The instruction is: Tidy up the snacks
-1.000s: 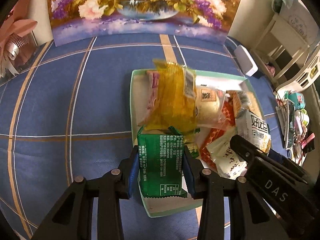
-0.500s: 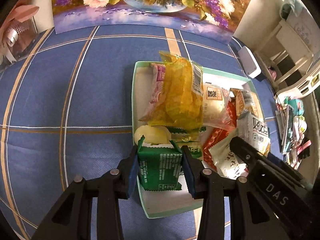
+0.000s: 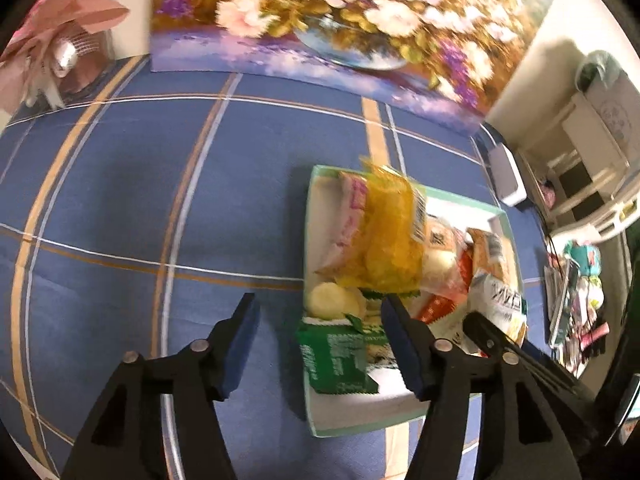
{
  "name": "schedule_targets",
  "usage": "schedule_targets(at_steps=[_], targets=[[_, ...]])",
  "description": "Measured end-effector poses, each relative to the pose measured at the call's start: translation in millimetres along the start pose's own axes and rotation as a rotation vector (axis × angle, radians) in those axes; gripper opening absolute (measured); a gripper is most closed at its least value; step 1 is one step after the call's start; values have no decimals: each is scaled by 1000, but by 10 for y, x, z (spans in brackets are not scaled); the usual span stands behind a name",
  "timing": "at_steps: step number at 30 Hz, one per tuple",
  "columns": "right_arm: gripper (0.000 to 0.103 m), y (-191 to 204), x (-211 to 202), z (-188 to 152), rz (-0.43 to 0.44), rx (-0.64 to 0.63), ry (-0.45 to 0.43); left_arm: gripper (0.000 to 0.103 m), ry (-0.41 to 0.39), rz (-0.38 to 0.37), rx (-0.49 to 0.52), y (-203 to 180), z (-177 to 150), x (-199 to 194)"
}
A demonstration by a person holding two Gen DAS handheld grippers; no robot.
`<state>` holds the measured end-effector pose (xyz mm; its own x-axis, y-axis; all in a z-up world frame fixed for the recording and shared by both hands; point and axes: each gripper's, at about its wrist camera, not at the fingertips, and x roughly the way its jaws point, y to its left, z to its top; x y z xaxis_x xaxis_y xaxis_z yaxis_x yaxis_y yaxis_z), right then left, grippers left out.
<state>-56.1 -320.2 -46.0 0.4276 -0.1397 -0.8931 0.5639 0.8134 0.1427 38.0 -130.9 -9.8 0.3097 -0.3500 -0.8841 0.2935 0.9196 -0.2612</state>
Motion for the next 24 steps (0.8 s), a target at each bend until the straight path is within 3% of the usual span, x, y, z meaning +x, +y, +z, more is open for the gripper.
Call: schedule_targets(at_steps=[4, 10, 12, 16, 24], targets=[[78, 25, 8, -4, -14, -15, 2, 79, -17, 61, -38, 126, 11, 7], [82, 68, 28, -17, -32, -46, 2, 85, -14, 186, -78, 307, -8, 113], [92, 81, 14, -16, -39, -49, -9, 93, -13, 227, -89, 368, -9, 155], [100, 97, -21, -7, -38, -50, -28, 94, -14, 274, -111, 463, -21, 196], [103, 100, -112, 25, -26, -38, -84, 100, -30, 309, -123, 557, -42, 216]])
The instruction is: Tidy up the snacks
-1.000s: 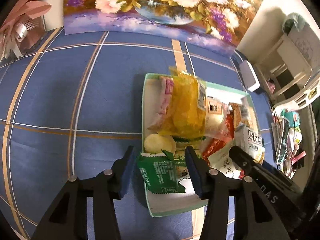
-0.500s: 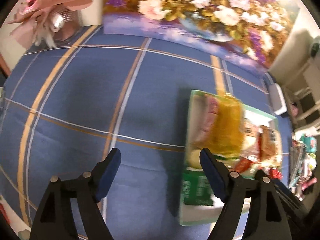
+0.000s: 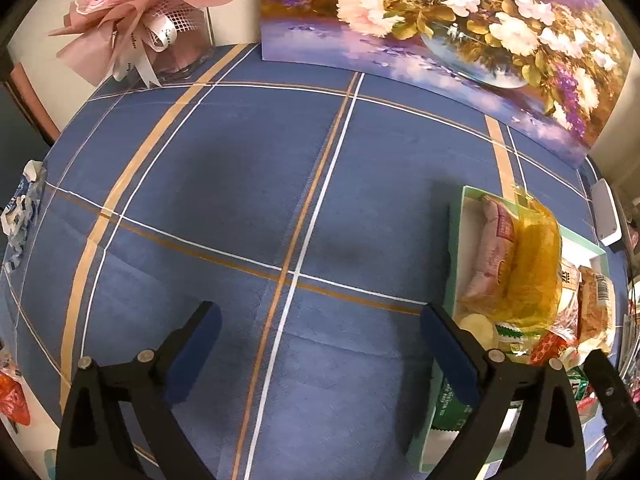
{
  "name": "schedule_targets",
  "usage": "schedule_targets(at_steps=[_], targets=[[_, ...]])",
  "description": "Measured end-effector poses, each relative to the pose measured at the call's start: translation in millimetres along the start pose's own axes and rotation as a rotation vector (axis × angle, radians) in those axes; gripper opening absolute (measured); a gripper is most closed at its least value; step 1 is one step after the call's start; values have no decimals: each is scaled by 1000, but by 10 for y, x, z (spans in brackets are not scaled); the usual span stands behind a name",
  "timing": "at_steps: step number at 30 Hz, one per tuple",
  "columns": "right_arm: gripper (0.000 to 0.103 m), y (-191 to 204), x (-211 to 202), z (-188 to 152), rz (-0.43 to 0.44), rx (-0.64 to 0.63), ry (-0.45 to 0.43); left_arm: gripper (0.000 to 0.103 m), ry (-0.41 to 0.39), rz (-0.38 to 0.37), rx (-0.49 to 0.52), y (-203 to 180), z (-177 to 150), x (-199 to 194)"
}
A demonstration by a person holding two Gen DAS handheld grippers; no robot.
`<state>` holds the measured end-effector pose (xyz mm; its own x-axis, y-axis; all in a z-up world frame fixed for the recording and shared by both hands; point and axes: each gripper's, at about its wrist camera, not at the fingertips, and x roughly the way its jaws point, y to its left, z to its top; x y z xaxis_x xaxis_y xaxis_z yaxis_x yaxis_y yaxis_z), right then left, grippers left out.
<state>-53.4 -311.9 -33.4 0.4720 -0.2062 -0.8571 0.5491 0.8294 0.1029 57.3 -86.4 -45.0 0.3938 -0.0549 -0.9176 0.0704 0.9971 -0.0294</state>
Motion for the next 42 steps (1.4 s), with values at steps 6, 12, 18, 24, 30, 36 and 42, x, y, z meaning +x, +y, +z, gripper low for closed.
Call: schedule_targets(at_steps=[6, 12, 18, 24, 30, 36, 42], targets=[[103, 23, -45, 0, 4, -2, -18, 100, -7, 0, -9, 39, -30, -52], [103, 78, -95, -64, 4, -16, -25, 100, -26, -13, 0, 113, -79, -165], [103, 161, -133, -224, -3, -49, -23, 100, -61, -9, 55, 171, -227, -355], [103, 190, -236, -384, -14, -71, -36, 100, -77, 10, 54, 317, -388, -502], [103, 256, -365, -557, -8, -92, -51, 100, -91, 28, 58, 439, -529, -606], [103, 338, -437, -707, -13, -120, -55, 100, -101, 50, 64, 481, -635, -685], [103, 388, -462, -724, -14, -136, -61, 100, -109, 63, 71, 515, -693, -735]])
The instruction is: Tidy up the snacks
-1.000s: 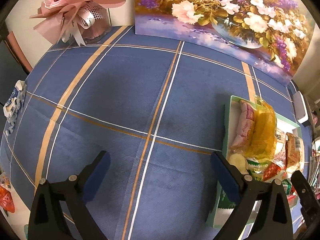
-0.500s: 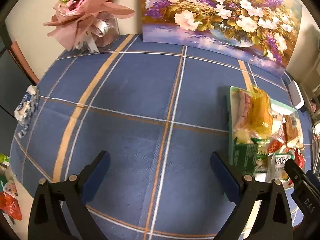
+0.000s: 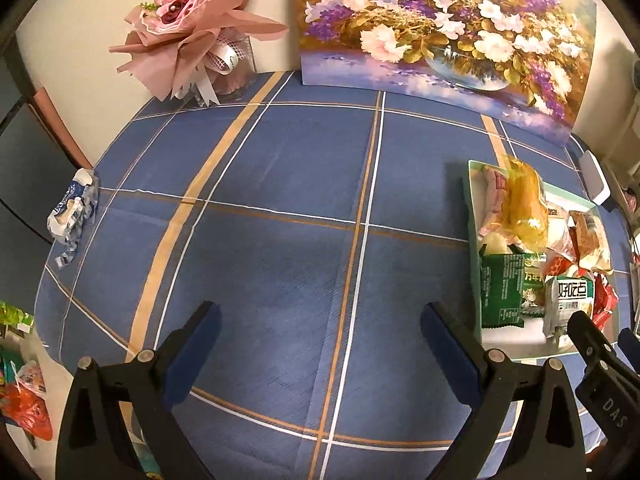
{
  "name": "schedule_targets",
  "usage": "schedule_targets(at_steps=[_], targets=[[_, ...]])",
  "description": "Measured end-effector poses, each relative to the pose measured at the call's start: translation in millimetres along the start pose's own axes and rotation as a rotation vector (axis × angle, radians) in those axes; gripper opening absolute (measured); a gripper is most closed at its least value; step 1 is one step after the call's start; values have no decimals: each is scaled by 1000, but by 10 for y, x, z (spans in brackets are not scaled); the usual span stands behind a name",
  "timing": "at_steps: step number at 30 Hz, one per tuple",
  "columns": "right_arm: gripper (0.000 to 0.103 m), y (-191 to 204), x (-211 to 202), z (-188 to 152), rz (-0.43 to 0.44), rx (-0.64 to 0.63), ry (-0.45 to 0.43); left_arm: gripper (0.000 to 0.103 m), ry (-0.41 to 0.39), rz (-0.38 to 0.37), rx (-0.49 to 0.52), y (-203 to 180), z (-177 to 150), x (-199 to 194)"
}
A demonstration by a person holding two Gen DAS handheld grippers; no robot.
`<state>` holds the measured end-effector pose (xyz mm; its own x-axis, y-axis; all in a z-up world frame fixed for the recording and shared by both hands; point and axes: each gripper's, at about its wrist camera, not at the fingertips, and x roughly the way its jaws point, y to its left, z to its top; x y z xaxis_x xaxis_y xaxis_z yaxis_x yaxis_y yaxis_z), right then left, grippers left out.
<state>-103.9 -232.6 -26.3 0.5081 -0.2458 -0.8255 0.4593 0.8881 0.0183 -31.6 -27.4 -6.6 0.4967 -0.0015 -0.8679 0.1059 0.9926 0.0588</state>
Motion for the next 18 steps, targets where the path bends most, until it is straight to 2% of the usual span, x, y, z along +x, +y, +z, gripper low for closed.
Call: schedule_targets(at_steps=[18], targets=[[103, 46, 21, 26, -9, -13, -3, 100, 25, -3, -28, 67, 42, 67]])
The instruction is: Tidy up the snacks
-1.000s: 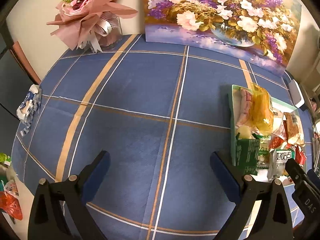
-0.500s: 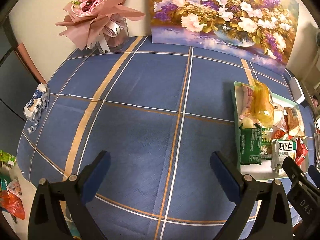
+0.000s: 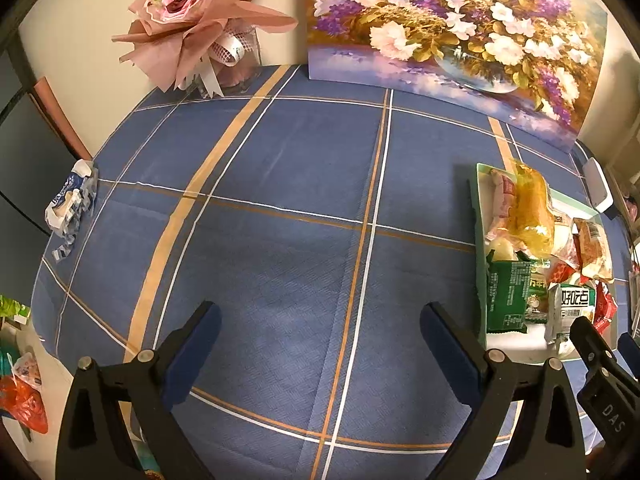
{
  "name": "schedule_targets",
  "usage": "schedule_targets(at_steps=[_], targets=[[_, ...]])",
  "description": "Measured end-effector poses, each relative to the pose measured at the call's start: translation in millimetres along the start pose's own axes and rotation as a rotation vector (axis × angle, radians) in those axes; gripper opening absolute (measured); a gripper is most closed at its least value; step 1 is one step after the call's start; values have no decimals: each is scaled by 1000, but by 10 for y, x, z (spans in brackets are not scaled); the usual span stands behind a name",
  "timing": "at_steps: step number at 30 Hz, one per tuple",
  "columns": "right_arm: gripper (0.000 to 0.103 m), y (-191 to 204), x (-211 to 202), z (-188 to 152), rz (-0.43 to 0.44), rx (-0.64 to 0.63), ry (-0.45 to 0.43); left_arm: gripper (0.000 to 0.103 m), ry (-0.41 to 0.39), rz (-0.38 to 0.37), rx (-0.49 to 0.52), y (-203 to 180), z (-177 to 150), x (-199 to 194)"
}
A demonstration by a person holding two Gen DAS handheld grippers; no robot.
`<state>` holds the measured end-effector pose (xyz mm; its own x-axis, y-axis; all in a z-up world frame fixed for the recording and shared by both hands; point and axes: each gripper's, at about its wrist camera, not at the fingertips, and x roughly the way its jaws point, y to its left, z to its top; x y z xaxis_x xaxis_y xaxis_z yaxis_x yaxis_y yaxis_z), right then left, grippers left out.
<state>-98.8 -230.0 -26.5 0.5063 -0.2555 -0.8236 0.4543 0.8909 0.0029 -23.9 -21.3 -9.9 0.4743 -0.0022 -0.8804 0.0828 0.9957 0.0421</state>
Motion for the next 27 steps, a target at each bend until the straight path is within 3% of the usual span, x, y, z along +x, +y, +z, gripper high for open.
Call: schedule_targets(at_steps=[27], targets=[[103, -8, 33, 11, 1, 5, 4, 100, 4, -8, -4, 27, 29, 25]])
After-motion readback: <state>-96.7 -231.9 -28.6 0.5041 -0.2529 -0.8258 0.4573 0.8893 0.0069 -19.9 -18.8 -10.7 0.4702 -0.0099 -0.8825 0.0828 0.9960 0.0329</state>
